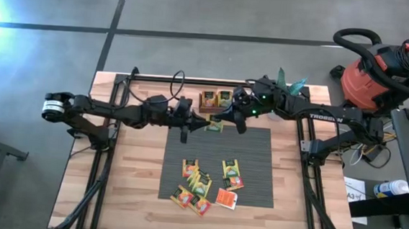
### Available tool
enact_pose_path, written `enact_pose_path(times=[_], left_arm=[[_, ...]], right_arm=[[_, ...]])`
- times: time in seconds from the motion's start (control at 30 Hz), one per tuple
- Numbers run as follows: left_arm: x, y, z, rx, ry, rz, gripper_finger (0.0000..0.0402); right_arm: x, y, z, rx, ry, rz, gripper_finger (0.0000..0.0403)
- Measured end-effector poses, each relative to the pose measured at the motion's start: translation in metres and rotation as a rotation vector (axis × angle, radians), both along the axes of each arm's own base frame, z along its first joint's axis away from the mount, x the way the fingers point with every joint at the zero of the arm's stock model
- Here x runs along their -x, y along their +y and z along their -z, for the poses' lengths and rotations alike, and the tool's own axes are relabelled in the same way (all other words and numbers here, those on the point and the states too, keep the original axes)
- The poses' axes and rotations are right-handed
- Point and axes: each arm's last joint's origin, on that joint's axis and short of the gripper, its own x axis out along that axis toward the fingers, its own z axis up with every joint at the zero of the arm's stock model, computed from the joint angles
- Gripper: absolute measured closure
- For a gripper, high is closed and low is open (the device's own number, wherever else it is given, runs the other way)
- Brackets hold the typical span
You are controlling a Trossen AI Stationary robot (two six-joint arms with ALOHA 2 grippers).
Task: Pick & Place Tea
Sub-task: Put the yellow tea bag into the middle section of the wooden organizer
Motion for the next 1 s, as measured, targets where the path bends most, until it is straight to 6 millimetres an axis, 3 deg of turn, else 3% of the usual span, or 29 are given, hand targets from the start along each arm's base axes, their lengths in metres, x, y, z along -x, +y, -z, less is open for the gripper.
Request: enact_pose_path(times=[0.27,0.73,1.0], left_arm=[[0.000,0.000,0.005,0.000,0.051,0.017,0.0401],[0.001,0.000,0.009,0.032,0.070,0.005,0.0397],[0.001,0.001,0.010,0.067,0.079,-0.034,0.0343]], right_arm=[[0.004,0.003,0.011,0.006,0.101,-0.072,0.0394],[0.005,0.001,0.012,0.130,0.103,-0.057,0.0394],[0.005,-0.002,0.012,0.145,0.099,-0.050,0.0394]])
